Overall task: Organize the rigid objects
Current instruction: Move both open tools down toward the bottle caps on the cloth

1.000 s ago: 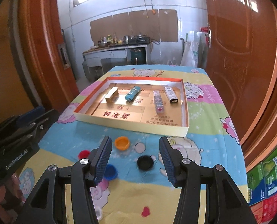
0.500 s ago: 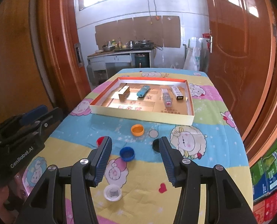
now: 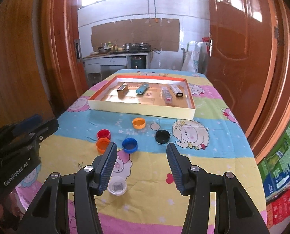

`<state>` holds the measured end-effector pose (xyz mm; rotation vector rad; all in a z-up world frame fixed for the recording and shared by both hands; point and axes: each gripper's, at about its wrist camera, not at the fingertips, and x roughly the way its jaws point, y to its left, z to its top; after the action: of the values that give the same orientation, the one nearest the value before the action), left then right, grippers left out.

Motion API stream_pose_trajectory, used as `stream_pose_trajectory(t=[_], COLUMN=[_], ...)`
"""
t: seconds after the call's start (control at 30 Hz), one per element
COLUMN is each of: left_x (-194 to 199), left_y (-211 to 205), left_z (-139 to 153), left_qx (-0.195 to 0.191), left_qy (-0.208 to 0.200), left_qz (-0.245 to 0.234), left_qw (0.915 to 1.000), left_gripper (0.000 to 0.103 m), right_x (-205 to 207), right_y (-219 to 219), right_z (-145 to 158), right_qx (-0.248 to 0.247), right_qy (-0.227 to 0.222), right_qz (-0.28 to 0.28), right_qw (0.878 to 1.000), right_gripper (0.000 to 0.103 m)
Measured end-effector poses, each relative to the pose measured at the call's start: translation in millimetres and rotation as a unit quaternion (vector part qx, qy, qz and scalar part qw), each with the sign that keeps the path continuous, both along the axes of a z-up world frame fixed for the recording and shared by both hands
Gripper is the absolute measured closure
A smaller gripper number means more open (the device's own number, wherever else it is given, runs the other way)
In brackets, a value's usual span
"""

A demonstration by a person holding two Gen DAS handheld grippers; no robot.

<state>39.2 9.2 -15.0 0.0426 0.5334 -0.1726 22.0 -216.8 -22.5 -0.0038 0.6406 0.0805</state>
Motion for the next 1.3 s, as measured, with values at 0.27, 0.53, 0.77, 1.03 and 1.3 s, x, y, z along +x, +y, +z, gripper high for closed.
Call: stream_pose_trajectory(t=[0.27, 0.53, 0.77, 1.03, 1.3], left_x=[-7, -9, -8, 0, 22], left_y=[3, 2, 3, 4, 4], left_z=[-8, -9, -10, -17, -42], left_qx=[-0.003, 0.000, 0.003, 0.005, -0.004], left_qy=[0.003, 0.001, 0.004, 0.020, 0.068], left_qz=[-0.001, 0.000, 0.003, -0.001, -0.011], left_qw=[1.0000, 1.0000, 1.0000, 0.9998, 0.9976], left_gripper=[0.060, 0.060, 0.060, 0.060, 0.060], right_x=[-10, -12, -11, -8, -5], right_y=[5, 4, 3, 1, -22], right_z=[-4, -8, -11, -20, -47], right_qx=[-0.013, -0.007, -0.005, 0.000, -0.004], right_qy=[-0.011, -0.008, -0.006, 0.001, 0.024], right_qz=[-0.017, -0.021, -0.023, -0.018, -0.027], right_qw=[1.000, 1.000, 1.000, 1.000, 0.999], right_gripper=[0.049, 0.048, 0.049, 0.049, 0.049])
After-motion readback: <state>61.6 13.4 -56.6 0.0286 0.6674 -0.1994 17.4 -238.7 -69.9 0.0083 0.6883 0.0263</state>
